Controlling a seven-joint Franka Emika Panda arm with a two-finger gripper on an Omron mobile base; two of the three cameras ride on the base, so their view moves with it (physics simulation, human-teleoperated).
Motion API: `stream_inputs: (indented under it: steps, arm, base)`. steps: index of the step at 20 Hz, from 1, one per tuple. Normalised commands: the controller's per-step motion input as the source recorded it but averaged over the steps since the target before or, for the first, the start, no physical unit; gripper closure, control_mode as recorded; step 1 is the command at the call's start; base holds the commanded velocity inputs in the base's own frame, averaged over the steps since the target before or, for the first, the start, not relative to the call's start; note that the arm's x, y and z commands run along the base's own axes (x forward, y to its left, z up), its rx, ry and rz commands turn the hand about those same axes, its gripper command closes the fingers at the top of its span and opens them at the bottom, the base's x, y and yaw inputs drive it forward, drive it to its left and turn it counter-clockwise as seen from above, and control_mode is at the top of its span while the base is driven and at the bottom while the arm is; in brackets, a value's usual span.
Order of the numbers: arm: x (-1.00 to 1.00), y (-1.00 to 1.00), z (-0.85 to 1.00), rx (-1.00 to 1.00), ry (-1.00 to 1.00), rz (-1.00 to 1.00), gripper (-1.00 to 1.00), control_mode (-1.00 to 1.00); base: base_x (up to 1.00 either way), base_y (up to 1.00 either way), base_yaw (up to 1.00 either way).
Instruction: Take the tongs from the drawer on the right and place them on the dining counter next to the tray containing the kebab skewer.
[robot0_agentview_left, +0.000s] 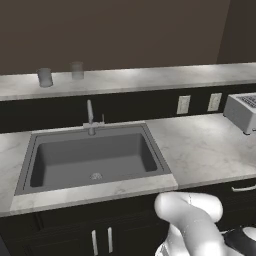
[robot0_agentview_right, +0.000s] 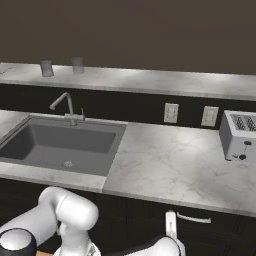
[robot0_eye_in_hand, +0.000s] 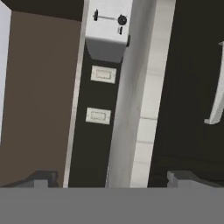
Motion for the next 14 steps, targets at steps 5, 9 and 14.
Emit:
stream_inputs:
  steps: [5, 9, 14]
  arm:
    - [0.26, -0.03, -0.35, -0.01, -0.02, 0.03, -1.00, -1.00]
    - [0.26, -0.03, -0.30, 0.03, 0.00, 0.04, -1.00, -1.00]
    - [0.28, -0.15, -0.36, 0.03, 0.02, 0.03, -1.00, -1.00]
  base:
    - [0.00, 0.00, 0.00]
    - [0.00, 0.00, 0.00]
    - [0.00, 0.00, 0.00]
